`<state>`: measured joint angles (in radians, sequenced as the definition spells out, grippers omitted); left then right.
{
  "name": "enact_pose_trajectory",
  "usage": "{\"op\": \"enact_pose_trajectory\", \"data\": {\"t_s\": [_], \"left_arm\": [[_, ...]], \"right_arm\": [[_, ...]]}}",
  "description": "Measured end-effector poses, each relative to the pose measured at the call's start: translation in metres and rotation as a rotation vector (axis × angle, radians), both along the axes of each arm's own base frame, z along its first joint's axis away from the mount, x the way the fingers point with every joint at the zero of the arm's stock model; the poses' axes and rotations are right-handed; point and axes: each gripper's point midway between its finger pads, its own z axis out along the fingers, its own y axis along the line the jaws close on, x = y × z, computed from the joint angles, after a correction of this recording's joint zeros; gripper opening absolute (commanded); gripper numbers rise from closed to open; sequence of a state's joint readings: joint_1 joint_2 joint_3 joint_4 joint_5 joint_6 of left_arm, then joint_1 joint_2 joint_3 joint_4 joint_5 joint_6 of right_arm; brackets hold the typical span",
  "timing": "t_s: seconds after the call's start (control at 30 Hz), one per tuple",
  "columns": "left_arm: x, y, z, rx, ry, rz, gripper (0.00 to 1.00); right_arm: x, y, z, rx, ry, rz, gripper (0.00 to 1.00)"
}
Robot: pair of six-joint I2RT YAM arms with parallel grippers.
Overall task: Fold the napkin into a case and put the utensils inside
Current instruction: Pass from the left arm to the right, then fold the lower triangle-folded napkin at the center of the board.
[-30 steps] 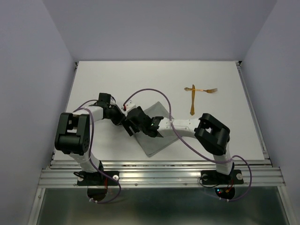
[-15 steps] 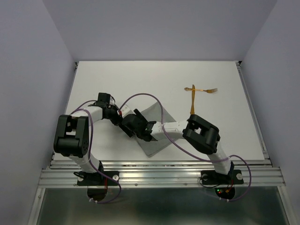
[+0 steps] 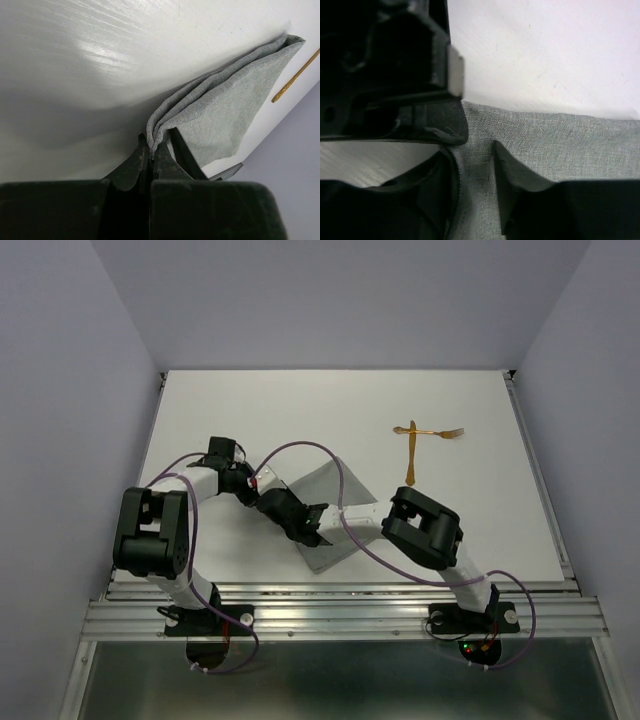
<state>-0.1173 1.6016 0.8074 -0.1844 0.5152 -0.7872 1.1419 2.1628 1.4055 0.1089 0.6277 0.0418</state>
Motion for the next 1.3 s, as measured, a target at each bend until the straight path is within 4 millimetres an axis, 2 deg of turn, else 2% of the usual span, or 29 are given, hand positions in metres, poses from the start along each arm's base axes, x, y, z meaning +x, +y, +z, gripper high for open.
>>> {"op": "enact_pose_trajectory", "data": {"t_s": [0.2, 0.3, 0.33, 0.37, 0.43, 0.47, 0.57, 0.7, 0.73, 1.03, 1.17, 1.3], "left_arm": [[0.002, -0.001, 0.006, -0.006, -0.019, 0.006, 0.00], [0.004, 0.000, 0.009, -0.005, -0.034, 0.007, 0.02], [0.005, 0.000, 0.009, -0.003, -0.036, 0.008, 0.07], [0.005, 0.000, 0.010, -0.002, -0.039, 0.009, 0.18], [0.005, 0.001, 0.011, 0.003, -0.045, 0.009, 0.28], [0.006, 0.002, 0.011, 0.007, -0.046, 0.013, 0.37], [0.006, 0.004, 0.014, 0.017, -0.060, 0.012, 0.53], [0.010, 0.010, 0.020, 0.022, -0.086, 0.029, 0.61], [0.011, 0.012, 0.021, 0.024, -0.090, 0.030, 0.66], [0.015, 0.024, 0.025, 0.036, -0.116, 0.050, 0.66], [0.018, 0.033, 0.030, 0.045, -0.136, 0.069, 0.66], [0.021, 0.041, 0.038, 0.059, -0.166, 0.087, 0.66]], "right_arm": [[-0.003, 0.007, 0.002, 0.019, -0.013, 0.006, 0.08], [-0.003, 0.008, 0.004, 0.031, -0.017, 0.004, 0.01], [-0.002, 0.009, 0.004, 0.033, -0.018, 0.005, 0.01], [-0.002, 0.009, 0.004, 0.036, -0.018, 0.004, 0.01], [-0.002, 0.010, 0.005, 0.044, -0.017, 0.006, 0.01], [-0.002, 0.011, 0.005, 0.050, -0.015, 0.008, 0.01], [-0.005, 0.010, 0.003, 0.072, 0.010, 0.016, 0.01], [-0.006, 0.001, 0.000, 0.101, 0.060, 0.018, 0.01], [-0.007, 0.000, 0.001, 0.110, 0.066, 0.021, 0.01], [-0.013, 0.001, 0.020, 0.238, 0.158, 0.059, 0.01], [-0.018, 0.002, 0.018, 0.296, 0.236, 0.080, 0.01], [-0.014, 0.003, 0.016, 0.367, 0.328, 0.097, 0.01]]}}
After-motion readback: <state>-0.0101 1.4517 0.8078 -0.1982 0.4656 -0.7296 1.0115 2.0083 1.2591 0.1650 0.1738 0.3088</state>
